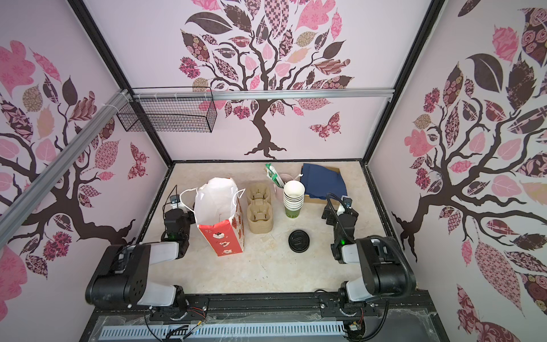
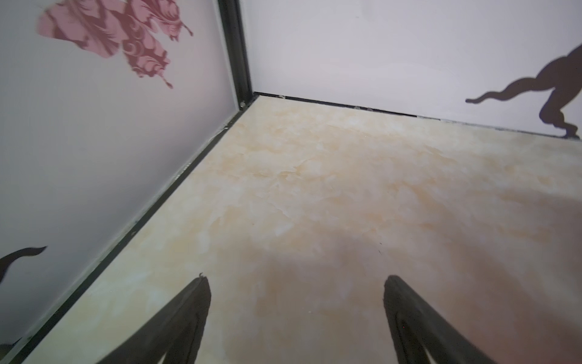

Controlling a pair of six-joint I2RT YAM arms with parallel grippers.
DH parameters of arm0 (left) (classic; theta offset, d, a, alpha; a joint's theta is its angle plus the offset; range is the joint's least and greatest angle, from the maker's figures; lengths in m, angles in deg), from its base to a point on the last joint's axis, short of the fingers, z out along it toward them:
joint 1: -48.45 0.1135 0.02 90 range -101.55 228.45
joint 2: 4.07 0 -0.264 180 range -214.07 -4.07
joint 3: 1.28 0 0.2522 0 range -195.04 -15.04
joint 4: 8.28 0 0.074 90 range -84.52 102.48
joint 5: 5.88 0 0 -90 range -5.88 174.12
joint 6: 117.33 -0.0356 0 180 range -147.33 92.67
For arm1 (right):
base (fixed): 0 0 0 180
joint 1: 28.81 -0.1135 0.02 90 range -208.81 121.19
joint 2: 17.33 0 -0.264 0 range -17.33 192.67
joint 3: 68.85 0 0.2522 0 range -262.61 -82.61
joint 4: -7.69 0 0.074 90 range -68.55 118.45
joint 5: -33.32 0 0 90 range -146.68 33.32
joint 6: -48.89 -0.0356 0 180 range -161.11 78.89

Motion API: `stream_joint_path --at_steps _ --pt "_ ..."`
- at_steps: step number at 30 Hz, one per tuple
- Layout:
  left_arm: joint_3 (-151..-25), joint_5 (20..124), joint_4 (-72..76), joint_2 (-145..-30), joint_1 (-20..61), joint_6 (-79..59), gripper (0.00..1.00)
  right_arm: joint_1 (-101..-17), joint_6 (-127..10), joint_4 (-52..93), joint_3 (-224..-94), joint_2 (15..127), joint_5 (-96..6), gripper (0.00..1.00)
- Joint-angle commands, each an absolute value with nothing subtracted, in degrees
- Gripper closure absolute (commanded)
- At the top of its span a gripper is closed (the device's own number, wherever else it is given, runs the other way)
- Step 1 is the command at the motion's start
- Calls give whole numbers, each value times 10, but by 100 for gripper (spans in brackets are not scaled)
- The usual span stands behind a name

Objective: Pack a coffee takeout order
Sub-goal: Pick up the coffee cup.

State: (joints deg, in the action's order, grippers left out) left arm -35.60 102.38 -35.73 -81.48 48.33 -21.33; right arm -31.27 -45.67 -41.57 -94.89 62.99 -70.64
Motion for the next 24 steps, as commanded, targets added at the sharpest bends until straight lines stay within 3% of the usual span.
stream_joint_path --at_steps 1,7,11,17,21,24 --pt "-372 1087 -259 -707 478 -171 10 -315 -482 -357 -955 518 -758 0" --pt "-409 1061 -86 -545 478 -105 7 -315 -548 -144 -1022 402 -713 0" --pt "-469 895 -45 -480 479 -95 8 -315 -655 26 -1092 379 -640 8" --pt "-701 735 142 -510 434 -158 10 -315 -718 199 -1190 396 -478 24" --pt "-814 687 252 -547 350 -232 11 -327 -723 300 -1268 420 -434 21" --pt "-860 712 294 -570 261 -278 11 -352 -714 354 -1327 447 -442 19"
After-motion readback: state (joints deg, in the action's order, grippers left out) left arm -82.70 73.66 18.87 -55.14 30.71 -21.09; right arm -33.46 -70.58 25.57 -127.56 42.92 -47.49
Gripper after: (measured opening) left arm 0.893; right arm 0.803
